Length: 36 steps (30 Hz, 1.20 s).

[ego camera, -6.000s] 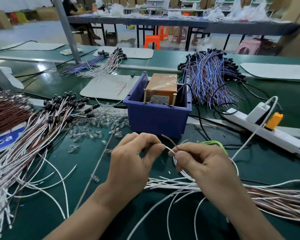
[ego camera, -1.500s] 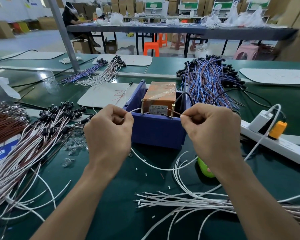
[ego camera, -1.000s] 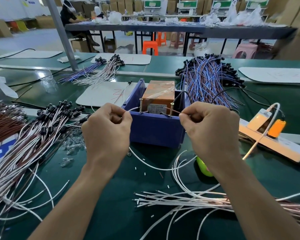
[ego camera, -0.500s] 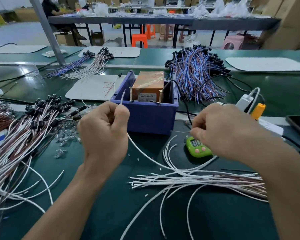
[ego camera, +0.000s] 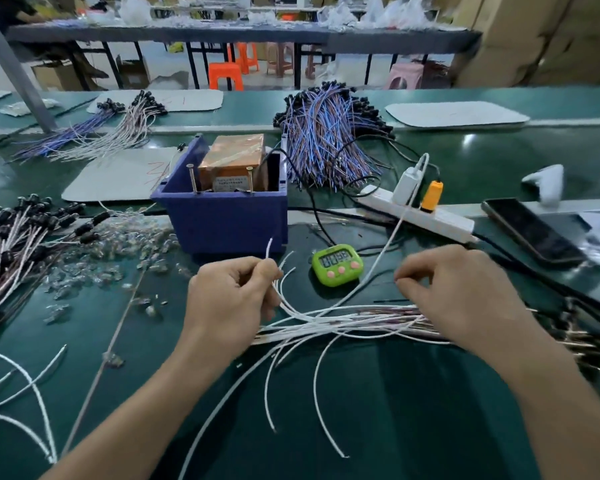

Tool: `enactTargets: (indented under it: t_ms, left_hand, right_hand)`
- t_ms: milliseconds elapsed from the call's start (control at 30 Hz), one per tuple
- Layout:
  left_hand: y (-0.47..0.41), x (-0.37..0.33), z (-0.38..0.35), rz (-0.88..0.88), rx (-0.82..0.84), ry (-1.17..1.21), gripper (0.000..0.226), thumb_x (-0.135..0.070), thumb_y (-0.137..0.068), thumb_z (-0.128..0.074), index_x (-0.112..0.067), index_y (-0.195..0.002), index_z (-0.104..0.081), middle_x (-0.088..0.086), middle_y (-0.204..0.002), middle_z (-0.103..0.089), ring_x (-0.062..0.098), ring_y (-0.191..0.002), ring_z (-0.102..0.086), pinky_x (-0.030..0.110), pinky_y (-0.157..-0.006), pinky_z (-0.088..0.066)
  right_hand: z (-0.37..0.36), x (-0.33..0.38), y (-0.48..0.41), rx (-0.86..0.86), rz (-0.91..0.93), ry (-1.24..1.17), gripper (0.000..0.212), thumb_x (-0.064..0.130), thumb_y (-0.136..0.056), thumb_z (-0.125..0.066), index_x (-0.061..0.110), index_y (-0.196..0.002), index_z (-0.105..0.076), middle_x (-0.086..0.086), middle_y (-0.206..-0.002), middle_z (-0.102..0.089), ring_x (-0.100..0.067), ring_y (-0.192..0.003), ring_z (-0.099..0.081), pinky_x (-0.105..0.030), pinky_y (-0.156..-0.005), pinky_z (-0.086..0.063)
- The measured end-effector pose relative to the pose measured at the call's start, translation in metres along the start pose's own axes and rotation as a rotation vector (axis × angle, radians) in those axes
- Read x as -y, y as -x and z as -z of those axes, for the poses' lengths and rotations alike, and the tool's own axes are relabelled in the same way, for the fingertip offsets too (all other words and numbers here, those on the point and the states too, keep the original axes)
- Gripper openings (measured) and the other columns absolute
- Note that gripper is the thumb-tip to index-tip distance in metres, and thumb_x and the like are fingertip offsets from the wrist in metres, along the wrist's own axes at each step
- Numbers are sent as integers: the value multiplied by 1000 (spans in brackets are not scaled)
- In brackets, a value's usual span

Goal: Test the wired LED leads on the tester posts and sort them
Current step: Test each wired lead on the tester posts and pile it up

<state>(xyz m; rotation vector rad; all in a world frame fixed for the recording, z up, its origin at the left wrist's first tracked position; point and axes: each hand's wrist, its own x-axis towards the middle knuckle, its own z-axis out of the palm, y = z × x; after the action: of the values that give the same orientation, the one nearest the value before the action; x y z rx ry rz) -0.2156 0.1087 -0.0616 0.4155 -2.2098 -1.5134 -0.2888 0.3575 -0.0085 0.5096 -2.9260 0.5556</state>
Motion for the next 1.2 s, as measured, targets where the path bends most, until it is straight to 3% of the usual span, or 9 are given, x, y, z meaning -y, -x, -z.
enactTargets:
  t_ms: [167,267,367,467,633,767,900,1033,1200]
  left_hand:
    - [-5,9,-3,221,-96,25,16,-14,-96,-65,-22,-85,-74,1,-63,-74,20,-52,-70,36,-61,-59]
    - [-7,6,6,151,-182,-310,3,-32,-82,-68,-35,-80,-69,-15,-55,-66,8,-55,-63,29,-58,-48]
    - [-2,-3,12,57,-277,-598,5,-41,-81,-67,-38,-77,-67,-10,-53,-59,12,-58,-55,29,-56,-37]
    - [5,-12,12,-162,-324,-748,9,-32,-83,-73,-35,-91,-72,-11,-58,-56,19,-63,-53,30,-65,-36]
    - [17,-13,3,-442,291,-571,40,-52,-80,-67,-35,-115,-75,-22,-120,-67,-2,-119,-51,8,-104,-28]
    - [20,-10,-7,-532,457,-693,61,-72,-75,-60,-42,-128,-68,-24,-148,-51,-1,-145,-31,24,-123,-15]
    - [18,-4,-8,-524,422,-695,45,-59,-80,-69,-41,-121,-72,-27,-124,-67,-7,-124,-51,25,-121,-19]
    - [20,-2,-15,-510,200,-726,14,-45,-80,-70,-40,-86,-81,-20,-78,-77,7,-72,-71,21,-91,-38]
    - [22,-3,-23,-473,164,-836,22,-51,-81,-64,-37,-79,-80,-15,-68,-74,10,-65,-69,25,-95,-44]
  right_hand:
    - [-34,10,11,74,114,-201,9,31,-91,-69,31,-91,-78,12,-83,-75,-13,-81,-66,-33,-79,-52]
    - [-49,11,16,70,147,-222,12,28,-93,-66,28,-87,-76,10,-79,-70,-12,-78,-59,-30,-73,-44]
    - [-57,9,21,27,131,-296,10,28,-92,-68,27,-88,-77,11,-80,-71,-9,-79,-58,-27,-73,-42]
    - [-53,4,22,116,87,-399,24,55,-78,-72,41,-98,-75,18,-91,-70,1,-91,-60,-15,-80,-44]
    - [-41,-10,19,415,179,-261,84,64,-44,-83,71,-122,-51,30,-118,-55,10,-111,-52,-12,-96,-41]
    - [-48,-7,14,250,180,-323,53,41,-63,-82,54,-113,-69,29,-102,-69,8,-98,-63,-18,-91,-50]
    - [-56,-3,16,139,178,-392,39,21,-80,-82,52,-102,-73,35,-92,-70,11,-90,-65,-5,-81,-45]
    - [-68,1,17,54,126,-425,39,16,-84,-79,50,-102,-71,47,-84,-62,18,-87,-61,3,-76,-38]
    - [-79,12,23,-88,172,-298,23,10,-80,-75,28,-94,-79,19,-84,-71,-8,-87,-62,-13,-81,-42]
